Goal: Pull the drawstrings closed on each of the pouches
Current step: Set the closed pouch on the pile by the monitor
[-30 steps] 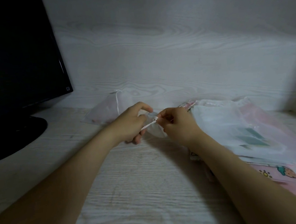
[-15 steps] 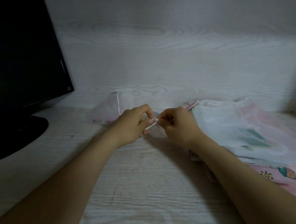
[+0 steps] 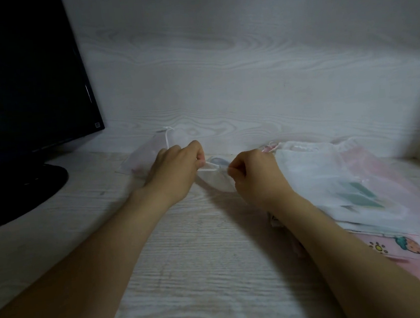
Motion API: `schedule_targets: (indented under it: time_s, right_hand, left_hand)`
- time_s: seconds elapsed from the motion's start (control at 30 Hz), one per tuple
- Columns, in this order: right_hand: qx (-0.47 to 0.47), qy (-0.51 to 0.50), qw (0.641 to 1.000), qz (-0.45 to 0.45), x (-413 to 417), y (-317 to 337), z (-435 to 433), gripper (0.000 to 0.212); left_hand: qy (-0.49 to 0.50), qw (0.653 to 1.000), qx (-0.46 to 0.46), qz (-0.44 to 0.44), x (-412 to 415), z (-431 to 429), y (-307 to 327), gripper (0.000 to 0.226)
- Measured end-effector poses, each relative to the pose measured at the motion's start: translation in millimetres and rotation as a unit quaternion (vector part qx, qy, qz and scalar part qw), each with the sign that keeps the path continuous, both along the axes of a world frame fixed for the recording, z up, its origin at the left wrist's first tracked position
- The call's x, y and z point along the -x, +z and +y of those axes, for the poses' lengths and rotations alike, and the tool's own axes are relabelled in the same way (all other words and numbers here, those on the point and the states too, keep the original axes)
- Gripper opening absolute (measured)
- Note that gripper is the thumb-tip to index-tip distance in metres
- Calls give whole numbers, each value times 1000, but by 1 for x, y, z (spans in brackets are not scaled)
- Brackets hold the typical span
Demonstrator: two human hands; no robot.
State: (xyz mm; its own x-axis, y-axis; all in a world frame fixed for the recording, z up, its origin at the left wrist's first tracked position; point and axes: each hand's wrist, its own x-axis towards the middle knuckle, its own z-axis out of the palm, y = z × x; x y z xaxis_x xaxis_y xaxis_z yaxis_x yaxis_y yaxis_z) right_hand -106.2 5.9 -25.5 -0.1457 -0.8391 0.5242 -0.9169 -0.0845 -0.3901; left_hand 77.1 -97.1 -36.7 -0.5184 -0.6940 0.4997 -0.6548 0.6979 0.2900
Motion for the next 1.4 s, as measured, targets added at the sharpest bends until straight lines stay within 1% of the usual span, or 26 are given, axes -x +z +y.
schedule_targets:
  time_s: [0.07,0.13,0.23,0.3,0.37,0.4,0.53,0.6,0.67,0.73,0.8,0.83,0.87,0.93,1.0,1.03,1.13,1.2,1.27,1.33,1.4]
  right_hand:
    - [-16,-20,999,40,-2,-1,1,17]
    - [-31,-47,997,51,-4,-1,3,18]
    - [-55,-89,993,49,-8,1,6,17]
    - [-63,-83,994,38,-10,0,6,16]
    - [-64,-71,995,18,-11,-2,4,19]
    - [-64,-70,995,10,-11,-2,4,19]
    - [-46,-79,995,-34,-12,3,6,24]
    - [-30,-88,995,-37,-11,4,7,23]
    - [-24,-92,994,-48,-11,5,9,21]
    - [-2,-92,994,-65,-11,5,9,18]
    - [53,-66,995,-52,-10,4,9,10]
    - [76,-33,995,-47,-11,3,9,7]
    - [86,9,995,-57,-13,3,11,5]
    - [74,86,988,-101,-18,5,17,5]
    - [54,122,978,-163,-25,7,22,5]
    - [59,127,973,-184,-29,7,22,7]
    - [137,117,967,-181,-33,8,19,16]
    - [191,110,950,-221,-35,13,19,16]
    - [222,115,927,-281,-36,18,22,14]
    - [238,129,903,-334,-38,23,25,15]
    - [245,143,886,-368,-40,26,29,16]
  left_hand:
    - [18,999,10,-25,-1,-1,-1,19]
    - [31,999,0,-44,-3,-2,-2,23]
    - [27,997,-10,-69,-4,1,1,38]
    - [22,997,-9,-73,-3,9,6,51]
    - [48,996,-7,-81,-3,16,11,60]
    - [67,994,-2,-82,-3,18,12,59]
    - [120,989,52,-65,1,25,17,34]
    - [112,989,86,-51,2,28,19,26]
    - [94,988,125,-15,1,24,17,28]
    - [75,985,153,17,-2,19,14,23]
    - [67,981,178,46,-3,10,9,16]
    - [68,980,179,56,-5,6,8,15]
    - [69,980,171,74,-6,2,6,15]
    - [46,981,135,133,-8,-1,3,10]
    - [9,977,100,186,-8,3,2,18]
    - [-4,977,79,200,-6,5,3,24]
    - [-44,973,-25,223,2,11,3,34]
    - [-63,965,-85,238,5,14,4,36]
    - [-68,958,-123,251,7,15,4,26]
    - [-81,946,-151,276,9,15,5,7]
    - [-112,930,-179,300,12,19,9,6]
